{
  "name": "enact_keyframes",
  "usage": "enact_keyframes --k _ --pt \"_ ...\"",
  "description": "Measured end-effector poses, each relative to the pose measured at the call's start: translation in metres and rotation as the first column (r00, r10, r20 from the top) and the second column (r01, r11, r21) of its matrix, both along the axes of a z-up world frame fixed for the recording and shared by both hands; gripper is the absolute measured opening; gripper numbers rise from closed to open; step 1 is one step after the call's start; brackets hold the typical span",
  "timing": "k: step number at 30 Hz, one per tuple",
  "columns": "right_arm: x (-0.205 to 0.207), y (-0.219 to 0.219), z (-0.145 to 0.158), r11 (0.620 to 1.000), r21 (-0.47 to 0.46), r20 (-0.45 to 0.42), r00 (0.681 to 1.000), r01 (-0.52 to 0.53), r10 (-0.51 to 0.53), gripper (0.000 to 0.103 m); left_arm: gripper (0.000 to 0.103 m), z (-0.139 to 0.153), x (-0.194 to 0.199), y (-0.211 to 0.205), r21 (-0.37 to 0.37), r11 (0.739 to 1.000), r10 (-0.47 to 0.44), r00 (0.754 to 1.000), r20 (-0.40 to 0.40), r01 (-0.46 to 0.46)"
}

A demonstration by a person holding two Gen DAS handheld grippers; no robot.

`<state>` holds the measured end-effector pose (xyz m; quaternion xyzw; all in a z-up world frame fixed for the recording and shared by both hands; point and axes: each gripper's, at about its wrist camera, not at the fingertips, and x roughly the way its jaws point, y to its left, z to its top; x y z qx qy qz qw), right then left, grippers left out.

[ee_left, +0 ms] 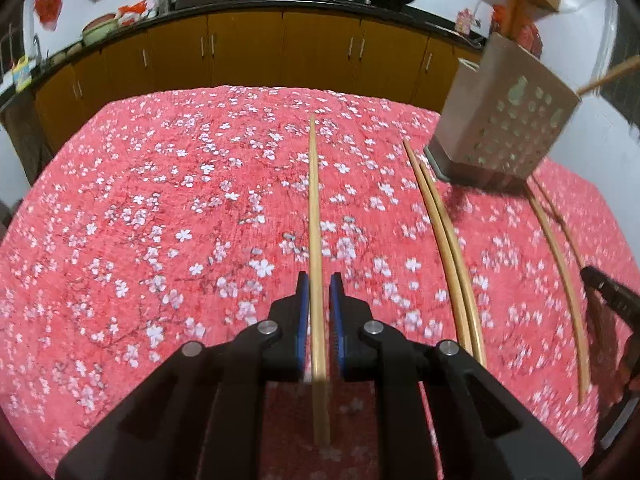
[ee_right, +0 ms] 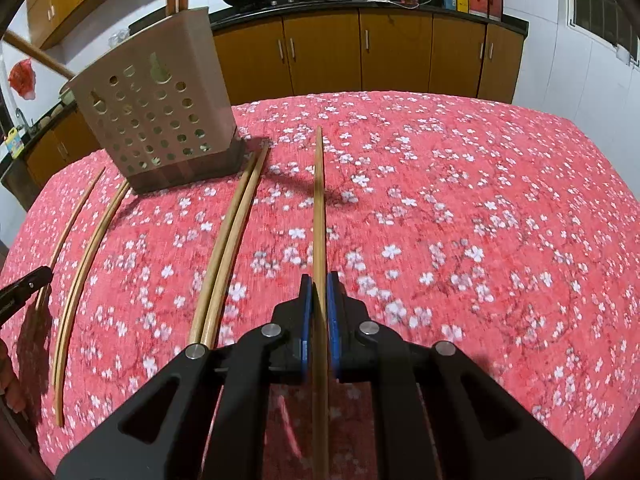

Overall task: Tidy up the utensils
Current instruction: 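Lower the right tool onto a chopstick and close it while the left tool grasps another, then lift the held chopstick upright with the left tool while the right tool lifts its own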

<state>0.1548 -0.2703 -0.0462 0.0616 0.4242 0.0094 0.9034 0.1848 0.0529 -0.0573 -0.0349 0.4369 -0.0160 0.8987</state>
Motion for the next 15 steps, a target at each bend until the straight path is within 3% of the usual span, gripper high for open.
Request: enact_keyframes --k 9,12,15 --pt "-0.008 -0.004 0.003 1.000 0.019 -0.001 1.000 0.003 -0.003 0.008 0.008 0.001 -0.007 -0.003 0.019 1.000 0.003 1.000 -0.008 -0.003" --pt "-0.014 -0.008 0.013 0.999 0.033 0.029 1.000 0.008 -0.009 0.008 0.008 0.006 -0.007 0.000 -0.001 1.000 0.008 1.000 -0.023 -0.008" --pt "-0.020 -0.012 0.033 0.999 0.042 0.082 0.996 0.013 -0.017 0.008 0.008 0.020 -0.011 0.002 0.001 1.000 0.005 1.000 0.011 -0.005"
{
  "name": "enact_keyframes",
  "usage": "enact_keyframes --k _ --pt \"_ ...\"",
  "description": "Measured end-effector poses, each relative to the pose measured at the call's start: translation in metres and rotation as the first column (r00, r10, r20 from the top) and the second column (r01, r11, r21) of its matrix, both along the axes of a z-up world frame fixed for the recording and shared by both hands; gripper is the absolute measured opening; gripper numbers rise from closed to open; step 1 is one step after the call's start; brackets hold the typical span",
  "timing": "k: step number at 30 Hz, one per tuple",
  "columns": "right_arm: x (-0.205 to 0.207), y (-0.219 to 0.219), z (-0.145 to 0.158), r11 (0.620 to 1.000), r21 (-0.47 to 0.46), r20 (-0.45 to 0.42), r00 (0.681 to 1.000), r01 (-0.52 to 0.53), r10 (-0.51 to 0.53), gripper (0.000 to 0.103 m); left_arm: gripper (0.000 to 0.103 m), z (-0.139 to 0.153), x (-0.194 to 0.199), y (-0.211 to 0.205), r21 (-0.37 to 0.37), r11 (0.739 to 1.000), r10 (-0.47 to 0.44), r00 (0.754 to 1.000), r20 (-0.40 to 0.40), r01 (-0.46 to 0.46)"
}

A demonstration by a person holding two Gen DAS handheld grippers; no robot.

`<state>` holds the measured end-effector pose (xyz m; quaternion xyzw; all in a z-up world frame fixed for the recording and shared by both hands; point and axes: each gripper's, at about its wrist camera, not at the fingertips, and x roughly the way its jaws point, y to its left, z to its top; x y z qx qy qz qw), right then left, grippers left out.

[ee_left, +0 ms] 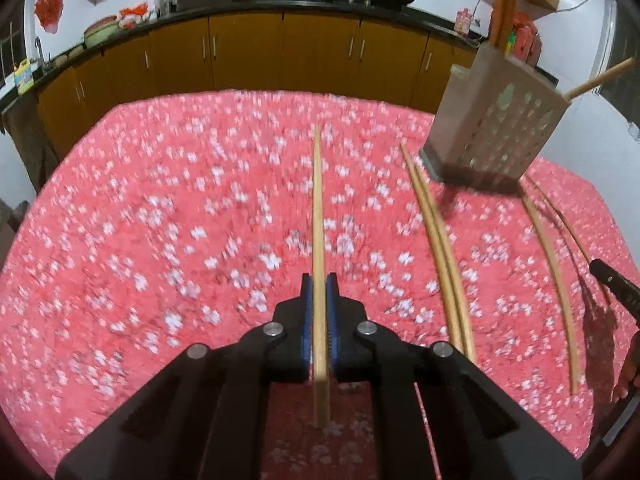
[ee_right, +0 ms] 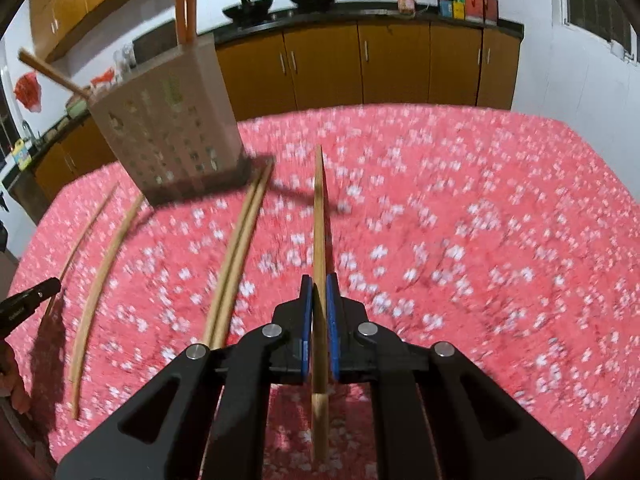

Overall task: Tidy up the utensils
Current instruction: 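Lift the held chopstick upright with the left tool while the right tool lifts its own, then carry the left tool's chopstick over the holder while the right tool carries its own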

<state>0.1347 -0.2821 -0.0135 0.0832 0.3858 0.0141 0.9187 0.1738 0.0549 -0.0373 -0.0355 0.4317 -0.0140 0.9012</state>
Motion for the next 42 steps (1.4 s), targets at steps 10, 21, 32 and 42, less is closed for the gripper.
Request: enact_keyframes --k 10,21,32,42 --pt "-0.014 -0.011 0.065 0.999 0.027 0.194 0.980 0.030 -0.035 0.008 0.008 0.072 -0.010 0.002 -0.036 0.999 0.001 0.982 0.186 0.006" --pt "-0.017 -0.015 0.092 0.998 0.040 0.297 0.954 0.037 -0.048 0.008 0.008 0.127 -0.018 0.005 -0.106 0.994 0.020 0.941 0.337 0.017" --pt "-0.019 -0.005 0.124 0.996 0.086 0.353 0.936 -0.039 0.006 0.008 0.008 0.154 -0.026 -0.006 -0.107 0.989 -0.054 0.918 0.392 0.104" --pt "-0.021 0.018 0.193 0.977 0.126 0.528 0.845 -0.170 0.079 0.008 0.008 0.218 -0.028 -0.045 -0.125 0.966 -0.127 0.834 0.537 0.227"
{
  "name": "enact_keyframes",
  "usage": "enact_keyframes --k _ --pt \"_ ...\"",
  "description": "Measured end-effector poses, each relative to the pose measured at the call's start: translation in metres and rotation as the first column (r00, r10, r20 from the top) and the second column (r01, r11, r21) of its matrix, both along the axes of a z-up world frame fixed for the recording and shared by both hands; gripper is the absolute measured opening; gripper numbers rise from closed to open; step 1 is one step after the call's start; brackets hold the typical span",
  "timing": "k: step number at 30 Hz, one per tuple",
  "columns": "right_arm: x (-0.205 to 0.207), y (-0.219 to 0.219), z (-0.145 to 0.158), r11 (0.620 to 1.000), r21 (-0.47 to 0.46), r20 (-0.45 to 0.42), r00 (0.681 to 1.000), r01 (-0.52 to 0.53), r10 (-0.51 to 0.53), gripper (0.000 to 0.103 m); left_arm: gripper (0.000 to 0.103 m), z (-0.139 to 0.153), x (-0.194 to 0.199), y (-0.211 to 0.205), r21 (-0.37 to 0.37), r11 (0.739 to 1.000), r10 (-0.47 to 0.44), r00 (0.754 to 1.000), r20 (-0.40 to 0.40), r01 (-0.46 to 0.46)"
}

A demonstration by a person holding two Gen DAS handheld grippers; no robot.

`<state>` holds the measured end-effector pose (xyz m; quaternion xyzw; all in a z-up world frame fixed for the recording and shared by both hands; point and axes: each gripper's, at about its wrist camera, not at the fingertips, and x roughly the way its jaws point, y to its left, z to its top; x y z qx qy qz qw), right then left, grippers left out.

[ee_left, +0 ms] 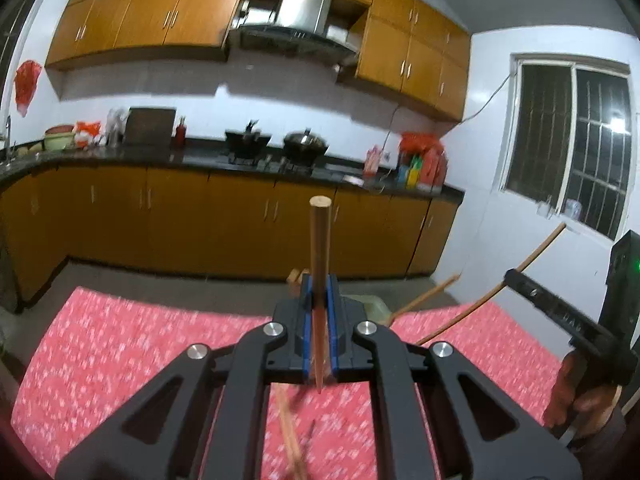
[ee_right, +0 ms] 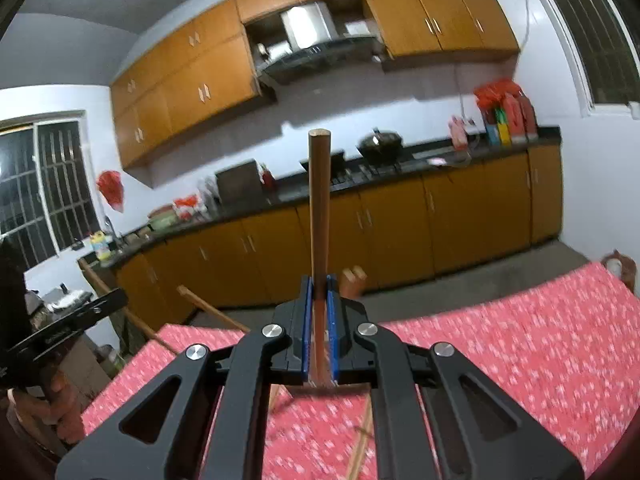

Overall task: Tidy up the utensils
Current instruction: 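Carry the left tool's chopstick over the holder while the right tool carries its own, then open the left tool to drop its chopstick into the holder while the right tool opens too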

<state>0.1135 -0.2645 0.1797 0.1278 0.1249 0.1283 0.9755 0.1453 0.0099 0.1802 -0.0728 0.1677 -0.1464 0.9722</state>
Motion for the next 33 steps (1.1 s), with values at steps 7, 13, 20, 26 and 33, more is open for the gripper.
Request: enact_keyframes --k 7,13,20,26,33 --pt "0.019 0.012 0.014 0.999 -0.008 0.087 0.996 0.033 -0.033 0.008 0.008 0.035 0.020 -0.023 -0.041 0.998 0.051 0.991 0.127 -0.046" --pt "0.044 0.022 -0.002 0.998 -0.031 0.080 0.995 0.064 -0.061 0.008 0.008 0.026 0.048 -0.031 -0.060 0.991 0.130 0.983 0.131 -0.123" --pt "0.070 0.030 -0.031 0.997 -0.053 -0.017 0.999 0.049 -0.050 0.008 0.008 -0.010 0.072 -0.035 -0.043 0.993 0.115 0.992 0.056 -0.113" --pt "0.070 0.031 -0.035 0.998 -0.054 -0.059 0.998 0.033 -0.036 0.011 0.009 -0.030 0.081 -0.032 -0.059 0.994 0.088 0.996 -0.021 -0.089" --pt "0.054 0.023 -0.024 0.998 -0.025 -0.037 0.998 0.052 -0.053 0.035 0.012 -0.024 0.066 -0.022 -0.078 0.993 0.086 0.996 -0.004 -0.086"
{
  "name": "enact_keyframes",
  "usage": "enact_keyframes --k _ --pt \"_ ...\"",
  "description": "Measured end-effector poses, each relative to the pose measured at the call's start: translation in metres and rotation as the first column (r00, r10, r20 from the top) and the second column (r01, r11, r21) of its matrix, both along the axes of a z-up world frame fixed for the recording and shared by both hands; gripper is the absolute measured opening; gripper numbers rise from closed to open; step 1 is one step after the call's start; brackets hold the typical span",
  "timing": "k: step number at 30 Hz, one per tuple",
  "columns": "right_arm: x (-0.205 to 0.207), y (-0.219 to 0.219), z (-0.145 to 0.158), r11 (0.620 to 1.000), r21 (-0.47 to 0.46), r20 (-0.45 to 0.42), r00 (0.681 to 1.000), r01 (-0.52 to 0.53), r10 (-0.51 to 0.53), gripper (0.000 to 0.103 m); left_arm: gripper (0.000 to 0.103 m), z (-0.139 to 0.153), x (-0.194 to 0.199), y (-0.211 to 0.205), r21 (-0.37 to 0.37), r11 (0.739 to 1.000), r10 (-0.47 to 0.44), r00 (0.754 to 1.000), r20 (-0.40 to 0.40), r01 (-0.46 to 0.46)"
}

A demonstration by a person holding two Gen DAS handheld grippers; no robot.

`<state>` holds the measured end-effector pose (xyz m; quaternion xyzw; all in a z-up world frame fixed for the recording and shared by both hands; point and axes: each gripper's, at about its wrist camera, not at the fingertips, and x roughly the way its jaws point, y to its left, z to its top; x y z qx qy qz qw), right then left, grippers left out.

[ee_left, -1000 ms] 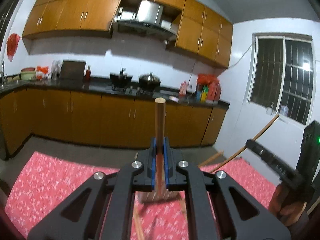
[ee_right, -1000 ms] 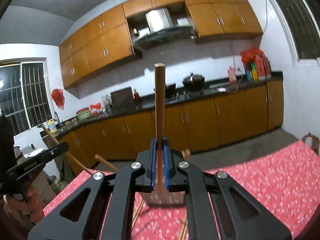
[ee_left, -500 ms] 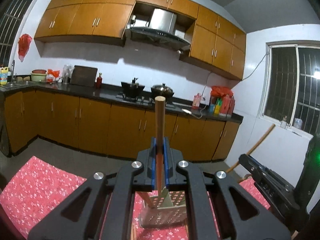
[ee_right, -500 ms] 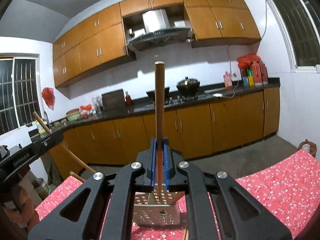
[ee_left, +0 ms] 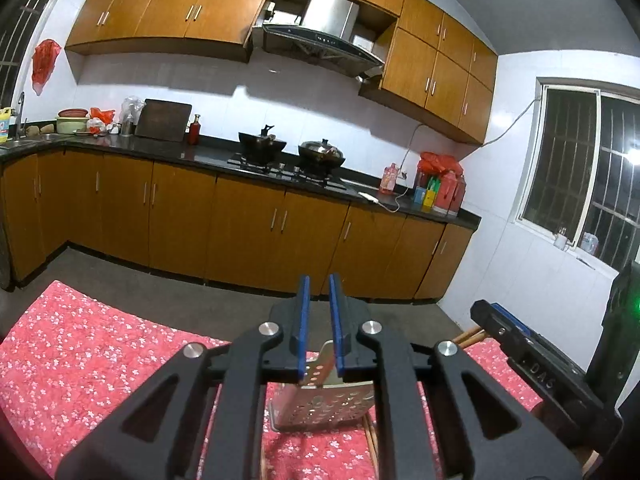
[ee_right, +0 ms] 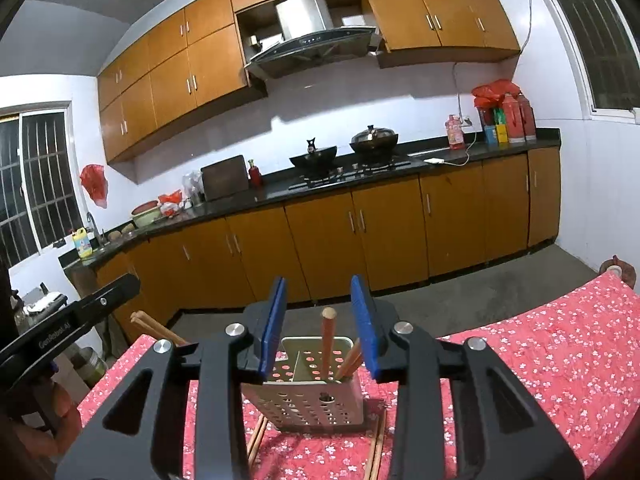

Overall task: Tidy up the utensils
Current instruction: 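Open the left tool to drop its chopstick into the holder while the right tool opens too, then lower the left tool onto a chopstick and close it while the right tool grasps another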

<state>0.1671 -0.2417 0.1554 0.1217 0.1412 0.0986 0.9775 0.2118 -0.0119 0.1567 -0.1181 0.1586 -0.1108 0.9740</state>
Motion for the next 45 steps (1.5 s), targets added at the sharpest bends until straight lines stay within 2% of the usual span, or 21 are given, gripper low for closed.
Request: enact_keyframes --k 4,7,12,15,19,22,25,28,33,36,37,39,42,45 --pt "-0.024 -0.011 0.006 1.000 0.005 0.032 0.999 0.018 -0.018 0.035 0.014 0.007 -0.019 0.012 -0.016 1.000 0.008 1.000 0.022 -0.008" --pt "-0.035 -0.020 0.001 0.999 -0.001 0.019 0.999 0.046 -0.046 0.035 0.016 0.007 -0.035 0.025 -0.019 1.000 0.024 0.999 0.021 -0.024" --pt "-0.040 -0.036 -0.044 0.995 -0.051 -0.138 0.986 0.088 -0.094 0.035 0.020 -0.023 -0.050 0.046 0.043 0.996 0.085 0.995 -0.056 -0.082" --pt "-0.030 -0.037 -0.091 0.995 -0.073 -0.304 0.949 0.062 -0.082 0.035 0.020 -0.057 -0.049 0.053 0.113 0.988 0.120 0.982 -0.145 -0.104" --pt "-0.022 -0.023 -0.150 0.999 -0.044 -0.483 0.875 -0.016 -0.007 0.028 0.020 -0.115 -0.040 0.050 0.198 0.978 0.128 0.939 -0.318 -0.066" --pt "-0.020 -0.008 -0.176 0.997 -0.049 -0.542 0.840 -0.058 0.022 0.026 0.020 -0.151 -0.036 0.041 0.195 0.981 0.088 0.904 -0.418 -0.005" --pt "-0.019 0.007 -0.188 0.994 -0.068 -0.569 0.822 -0.083 0.030 0.024 0.020 -0.174 -0.036 0.034 0.169 0.985 0.049 0.877 -0.478 0.037" --pt "-0.020 0.009 -0.196 0.992 -0.089 -0.583 0.812 -0.089 0.020 0.021 0.020 -0.188 -0.037 0.025 0.150 0.986 0.019 0.860 -0.509 0.067" --pt "-0.022 0.009 -0.199 0.992 -0.090 -0.586 0.810 -0.094 0.024 0.021 0.020 -0.200 -0.037 0.018 0.134 0.986 -0.008 0.845 -0.535 0.094" --pt "-0.023 0.014 -0.200 0.983 -0.153 -0.574 0.819 -0.102 -0.005 0.020 0.020 -0.204 -0.036 0.014 0.125 0.986 -0.023 0.835 -0.549 0.109" --pt "-0.021 0.016 -0.200 0.976 -0.199 -0.568 0.822 -0.089 -0.041 0.011 0.020 -0.205 -0.035 0.013 0.123 0.986 -0.026 0.832 -0.554 0.112" --pt "-0.018 0.012 -0.201 0.971 -0.233 -0.559 0.825 -0.057 -0.086 0.008 0.020 -0.207 -0.035 0.012 0.120 0.985 -0.034 0.827 -0.562 0.122" --pt "-0.015 0.000 -0.203 0.981 -0.195 -0.569 0.817 -0.023 -0.094 0.007 0.020 -0.208 -0.036 0.009 0.121 0.983 -0.043 0.821 -0.569 0.135" --pt "-0.015 -0.003 -0.204 0.980 -0.198 -0.567 0.818 -0.025 -0.094 0.007 0.020 -0.212 -0.037 0.006 0.123 0.981 -0.052 0.818 -0.573 0.148"
